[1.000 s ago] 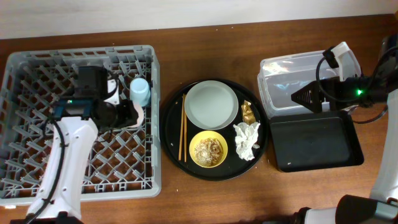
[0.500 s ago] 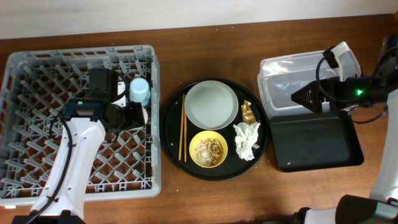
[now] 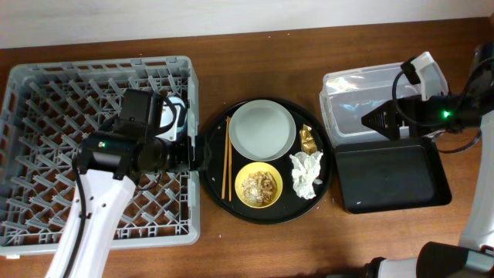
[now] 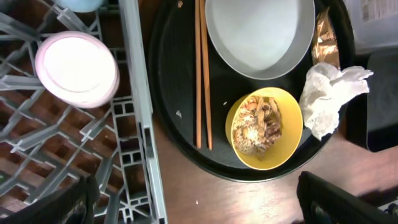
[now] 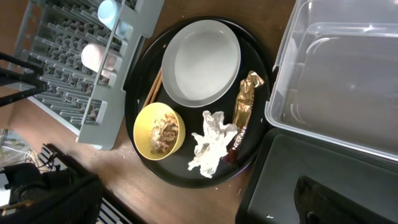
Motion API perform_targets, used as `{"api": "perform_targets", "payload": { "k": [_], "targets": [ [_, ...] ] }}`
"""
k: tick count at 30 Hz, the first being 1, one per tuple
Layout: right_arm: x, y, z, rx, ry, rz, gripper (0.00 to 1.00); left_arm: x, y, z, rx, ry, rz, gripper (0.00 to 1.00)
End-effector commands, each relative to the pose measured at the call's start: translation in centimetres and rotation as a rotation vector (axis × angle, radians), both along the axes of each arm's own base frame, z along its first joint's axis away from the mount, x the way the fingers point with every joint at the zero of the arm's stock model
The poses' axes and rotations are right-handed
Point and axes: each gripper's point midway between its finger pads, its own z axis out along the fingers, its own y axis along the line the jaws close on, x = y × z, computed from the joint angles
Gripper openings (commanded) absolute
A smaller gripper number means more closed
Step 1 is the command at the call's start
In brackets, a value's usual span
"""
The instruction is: Sort waste into correct bins and load items into the dishwasher rack
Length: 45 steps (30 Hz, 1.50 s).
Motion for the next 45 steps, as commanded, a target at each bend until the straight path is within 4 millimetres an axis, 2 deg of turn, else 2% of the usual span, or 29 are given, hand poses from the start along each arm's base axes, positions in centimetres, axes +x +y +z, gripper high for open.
{"api": "perform_targets", "payload": {
  "k": [1,2,3,4,6,7,8,10,11,12,14,17,19,23,26,29,30,32,33,35,36,37,38,40,41,42,43,44,45],
  "targets": [
    [0.1,0.4,0.5,0.044,0.001,-0.019,0.98,1.7,4.5,1.7,0.143,-0.096,0.132,1.0],
    [-0.2,1.5,1.2,0.165,0.073,-0.089,0.99,2.2,6.5,2.5,0.165,-0.125,0.197,1.0],
    [-1.5,2.3,1.3,0.25,0.213,-0.172,0.98,2.4,9.3,3.2,0.164,-0.142,0.297,1.0],
    [-1.6,2.6,1.2,0.252,0.224,-0.166,0.98,2.3,10.8,3.1,0.156,-0.126,0.36,1.0],
    [-2.7,5.3,-0.9,0.182,0.308,-0.075,0.99,2.2,11.2,3.1,0.157,-0.122,0.373,1.0],
    [-3.7,6.9,-2.5,0.134,0.359,-0.009,0.99,2.2,11.2,3.1,0.157,-0.122,0.373,1.0],
    [-4.6,8.6,-6.2,-0.014,0.447,0.027,0.98,2.2,11.2,3.1,0.157,-0.122,0.373,1.0],
    [-4.1,9.2,-12.7,-0.295,0.492,-0.089,0.99,2.2,11.2,3.1,0.157,-0.122,0.373,1.0],
    [-4.1,9.8,-13.9,-0.34,0.477,-0.09,0.99,2.2,11.2,3.1,0.157,-0.122,0.373,1.0],
    [-3.7,10.8,-16.2,-0.461,0.405,-0.09,0.99,2.2,11.2,3.1,0.157,-0.122,0.373,1.0],
    [-2.4,10.2,-18.1,-0.668,0.257,-0.114,0.98,2.2,11.2,3.1,0.157,-0.122,0.373,1.0],
    [-0.6,10.6,-19.5,-0.7,0.14,-0.072,0.98,2.2,11.2,3.1,0.157,-0.122,0.373,1.0],
    [0.0,10.6,-20.5,-0.685,0.115,-0.087,0.99,2.2,11.2,3.1,0.157,-0.122,0.373,1.0],
    [0.1,10.6,-24.4,-0.696,0.127,-0.085,0.98,2.2,11.2,3.1,0.157,-0.122,0.373,1.0],
    [1.2,10.6,-26.7,-0.716,0.106,-0.101,0.98,2.2,11.2,3.1,0.157,-0.122,0.373,1.0],
    [0.9,10.4,-29.0,-0.743,0.156,-0.085,0.99,2.2,11.2,3.1,0.157,-0.122,0.373,1.0],
    [0.8,10.4,-29.2,-0.744,0.162,-0.086,0.99,2.2,11.2,3.1,0.157,-0.122,0.373,1.0],
    [0.6,10.2,-29.3,-0.75,0.173,-0.082,0.75,2.2,11.2,3.1,0.157,-0.122,0.373,1.0],
    [0.2,10.1,-29.3,-0.757,0.186,-0.077,0.67,2.2,11.2,3.1,0.157,-0.122,0.373,1.0],
    [-0.2,9.9,-29.4,-0.768,0.205,-0.07,0.61,2.2,11.2,3.1,0.157,-0.122,0.373,1.0],
    [-0.5,9.8,-29.4,-0.774,0.212,-0.064,0.45,2.2,11.2,3.1,0.157,-0.122,0.373,1.0],
    [-0.3,9.8,-29.1,-0.774,0.211,-0.064,0.19,2.2,11.2,3.1,0.157,-0.122,0.373,1.0],
    [0.1,10.0,-28.0,-0.776,0.216,-0.062,0.04,2.2,11.2,3.1,0.157,-0.122,0.373,1.0],
    [1.9,10.9,-24.5,-0.768,0.201,-0.067,0.04,2.2,11.2,3.1,0.157,-0.122,0.373,1.0],
    [3.8,11.8,-19.9,-0.751,0.17,-0.079,0.04,2.2,11.2,3.1,0.157,-0.122,0.373,1.0],
    [5.6,11.8,-16.2,-0.739,0.119,-0.115,0.04,2.2,11.2,3.1,0.157,-0.122,0.373,1.0],
    [7.4,11.1,-13.5,-0.719,0.073,-0.188,0.04,2.2,11.2,3.1,0.157,-0.122,0.373,1.0],
    [9.6,9.0,-11.0,-0.686,0.03,-0.337,0.04,2.2,11.2,3.1,0.157,-0.122,0.373,1.0],
    [11.5,5.9,-10.1,-0.62,0.022,-0.506,0.04,2.2,11.2,3.1,0.157,-0.122,0.373,1.0]
  ]
}}
